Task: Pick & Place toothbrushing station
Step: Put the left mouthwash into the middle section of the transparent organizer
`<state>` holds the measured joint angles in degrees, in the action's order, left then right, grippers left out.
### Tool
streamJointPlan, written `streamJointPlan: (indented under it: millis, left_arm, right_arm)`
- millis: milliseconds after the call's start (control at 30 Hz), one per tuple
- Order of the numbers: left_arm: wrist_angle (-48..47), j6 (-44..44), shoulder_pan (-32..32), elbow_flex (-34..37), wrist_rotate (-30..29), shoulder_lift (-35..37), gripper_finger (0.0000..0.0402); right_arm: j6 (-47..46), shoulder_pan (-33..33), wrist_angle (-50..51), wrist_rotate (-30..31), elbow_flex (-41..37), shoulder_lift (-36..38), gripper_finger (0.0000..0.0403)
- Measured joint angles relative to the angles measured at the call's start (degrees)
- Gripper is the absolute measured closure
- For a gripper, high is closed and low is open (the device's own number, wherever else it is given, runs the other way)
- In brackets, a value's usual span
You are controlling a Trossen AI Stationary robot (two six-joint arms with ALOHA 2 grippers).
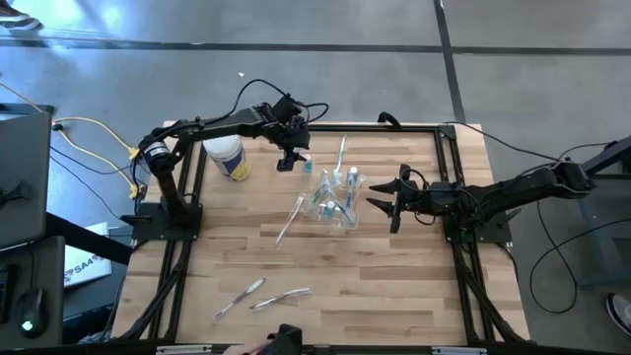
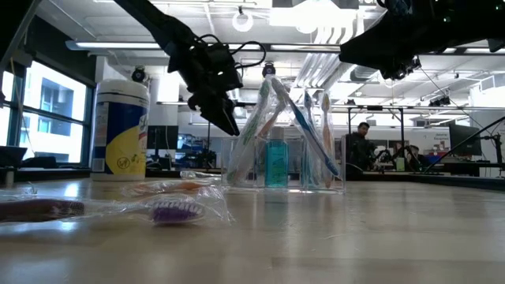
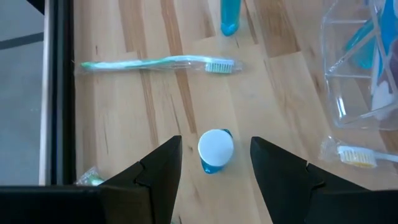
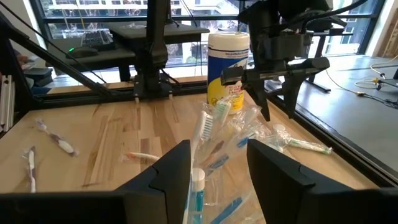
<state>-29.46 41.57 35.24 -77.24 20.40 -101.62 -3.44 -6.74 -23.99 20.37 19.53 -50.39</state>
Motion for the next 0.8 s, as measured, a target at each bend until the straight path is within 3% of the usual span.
streamJointPlan:
  millis: [800]
  left_arm:
    - [2.9,-5.9,-0.4,0.1,-2.1,-1.7,0.0212]
  right_arm:
    - [0.0,0.0,0.8,0.0,0.0,0.0,0.0252]
